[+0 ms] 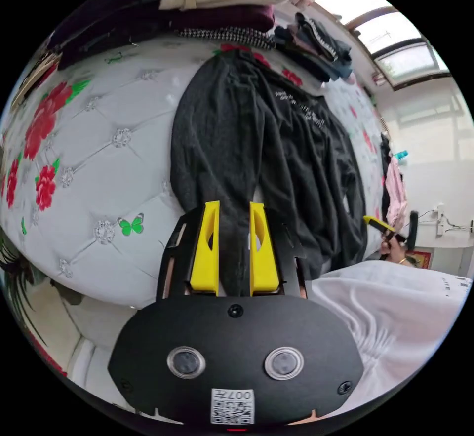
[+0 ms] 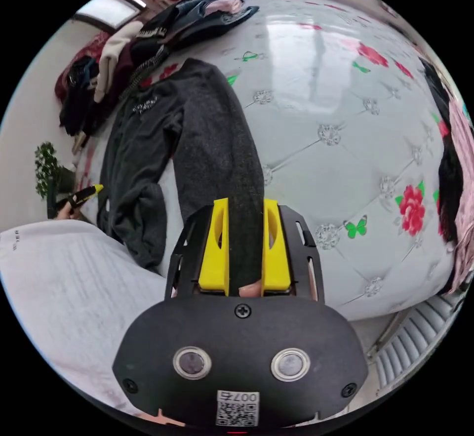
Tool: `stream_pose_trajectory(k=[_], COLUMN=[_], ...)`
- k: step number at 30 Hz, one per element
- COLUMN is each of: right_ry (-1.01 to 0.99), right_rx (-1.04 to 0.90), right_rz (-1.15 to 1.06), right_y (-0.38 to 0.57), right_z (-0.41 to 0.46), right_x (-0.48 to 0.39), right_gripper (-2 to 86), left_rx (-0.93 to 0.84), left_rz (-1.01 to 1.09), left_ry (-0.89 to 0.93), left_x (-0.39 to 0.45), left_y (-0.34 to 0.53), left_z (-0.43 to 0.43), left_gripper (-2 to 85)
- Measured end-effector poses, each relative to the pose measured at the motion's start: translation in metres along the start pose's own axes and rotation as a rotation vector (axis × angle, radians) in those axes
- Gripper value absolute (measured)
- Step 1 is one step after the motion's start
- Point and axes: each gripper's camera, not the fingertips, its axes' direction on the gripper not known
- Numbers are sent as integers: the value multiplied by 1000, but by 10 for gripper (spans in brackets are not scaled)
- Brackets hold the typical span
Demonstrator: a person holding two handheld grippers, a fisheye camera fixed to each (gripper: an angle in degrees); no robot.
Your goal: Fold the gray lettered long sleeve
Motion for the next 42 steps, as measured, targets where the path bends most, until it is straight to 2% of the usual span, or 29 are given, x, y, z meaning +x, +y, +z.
stream_pose_trajectory(k=[3,5,6,7,8,11,15,17,20,22,27,28,30,32,34,35,39,42], right_ry=[72,247,304,400,441,449,265,11,-195,-238,-316,-306,-274,-182,-231,-285,-495,-630], right_rx=[-78,-9,31,136,252,446,473,397,244,172,28,-13,-90,-114,-148,-147,-33,71], right_rz=[-139,-121,-87,36,192,458,322,107,-119,-213,-395,-425,-483,-512,-510,-504,-485,-328], right_y=[-31,-57,-64,-74,-79,-71,-59,-44,-15,4,25,26,26,25,18,14,6,-16], right_z=[-7,-36,-48,-77,-108,-163,-168,-138,-82,-56,-26,-20,-6,-3,-13,-26,-91,-131], right_x=[-9,7,15,37,62,104,97,69,16,-14,-63,-72,-84,-93,-90,-84,-50,-6], right_gripper=[17,7,6,4,4,12,30,41,51,56,70,72,68,50,33,24,12,12], left_rx=[-53,-103,-100,-87,-70,86,267,300,244,133,-44,-116,-65,-123,-175,-163,-10,166], left_rz=[155,201,156,78,30,-167,-175,-105,19,112,296,335,428,480,547,553,424,203], left_ry=[-172,-231,-369,-445,-446,-370,-392,-300,-56,46,66,58,-18,-77,-68,-46,312,375], left_x=[12,10,-3,-24,-36,-85,-93,-82,-55,-25,26,35,49,57,55,51,-18,-86], left_y=[-17,-32,-42,-52,-56,-58,-20,2,36,60,93,96,101,96,91,91,83,65], left_z=[16,20,16,7,-1,-54,-97,-92,-50,-6,54,70,70,76,68,62,-6,-45], left_gripper=[5,-3,-6,-7,-8,-5,27,49,75,83,92,93,79,45,9,5,-1,6])
